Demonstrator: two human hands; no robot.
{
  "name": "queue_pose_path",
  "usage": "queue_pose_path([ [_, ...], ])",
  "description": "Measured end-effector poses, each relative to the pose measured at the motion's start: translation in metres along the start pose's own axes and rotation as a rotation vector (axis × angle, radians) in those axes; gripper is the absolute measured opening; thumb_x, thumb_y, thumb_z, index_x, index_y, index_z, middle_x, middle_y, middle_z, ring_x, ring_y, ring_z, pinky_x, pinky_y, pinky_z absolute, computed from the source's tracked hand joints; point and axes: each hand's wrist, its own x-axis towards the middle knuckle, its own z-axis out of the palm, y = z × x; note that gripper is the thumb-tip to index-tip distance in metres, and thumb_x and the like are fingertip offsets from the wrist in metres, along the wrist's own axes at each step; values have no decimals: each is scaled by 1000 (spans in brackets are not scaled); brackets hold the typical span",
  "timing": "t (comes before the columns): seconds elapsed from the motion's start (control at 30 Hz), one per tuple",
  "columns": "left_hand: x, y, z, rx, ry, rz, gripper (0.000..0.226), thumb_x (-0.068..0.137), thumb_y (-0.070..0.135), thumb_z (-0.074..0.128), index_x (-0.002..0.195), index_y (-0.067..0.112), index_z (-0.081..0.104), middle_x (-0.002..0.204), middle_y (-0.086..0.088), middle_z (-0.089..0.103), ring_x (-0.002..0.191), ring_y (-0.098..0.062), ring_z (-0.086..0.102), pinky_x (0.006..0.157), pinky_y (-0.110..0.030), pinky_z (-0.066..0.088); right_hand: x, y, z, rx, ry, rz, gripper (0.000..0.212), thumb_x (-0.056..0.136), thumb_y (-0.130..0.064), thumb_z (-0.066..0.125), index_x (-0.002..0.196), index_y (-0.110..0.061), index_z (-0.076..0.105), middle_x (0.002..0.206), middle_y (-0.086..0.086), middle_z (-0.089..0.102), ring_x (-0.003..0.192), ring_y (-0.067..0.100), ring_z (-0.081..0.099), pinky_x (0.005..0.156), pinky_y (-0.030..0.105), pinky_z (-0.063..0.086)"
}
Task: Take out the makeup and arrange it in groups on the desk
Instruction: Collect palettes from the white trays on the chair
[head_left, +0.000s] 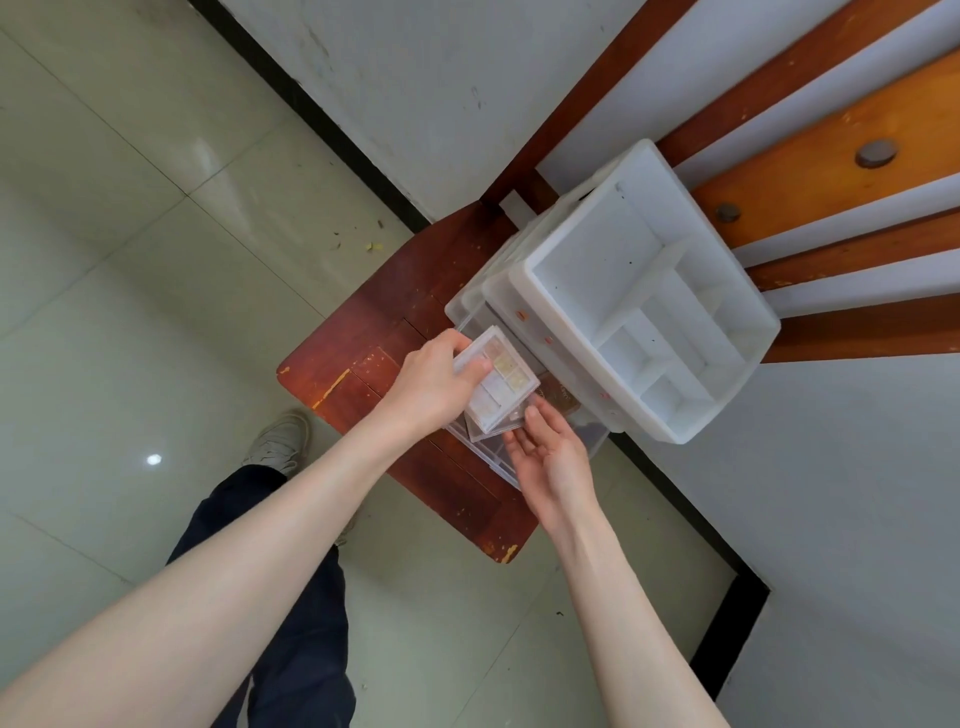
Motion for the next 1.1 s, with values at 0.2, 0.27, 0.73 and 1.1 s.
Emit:
queue_pose_path([
  [0.2, -1, -15, -14, -106, 88, -73, 24, 94, 27, 50, 114, 14, 55, 106, 1, 60, 95, -15, 56, 76, -27, 42, 14, 13, -7, -880, 267, -251, 35, 99, -19, 39, 129, -6, 52, 121, 6, 61, 112, 21, 58, 102, 34, 42],
  [0.27, -2, -24, -17, -239, 108, -113, 27, 93, 23, 53, 117, 12, 56, 110, -4, 63, 99, -18, 59, 83, -30, 47, 24, 19, -14, -1274, 206, -301, 42, 99, -24, 35, 138, -10, 42, 136, 9, 50, 124, 26, 48, 107, 40, 36],
  [0.73, -20, -59, -18, -914, 87, -296, 28, 97, 10, 44, 122, 3, 54, 111, -9, 65, 106, -21, 61, 95, -32, 46, 28, 25, -22, -1465, 223, -407, 45, 97, -22, 41, 141, -11, 36, 146, 11, 35, 129, 29, 38, 109, 35, 27],
  [1.1, -21, -65, -18, -1112, 31, -279, 32, 98, 7, 36, 128, -2, 46, 116, -12, 61, 109, -22, 58, 91, -31, 47, 39, 23, -8, -1233, 249, -260, 35, 85, -24, 65, 115, -6, 60, 115, 12, 60, 106, 28, 55, 93, 38, 45],
])
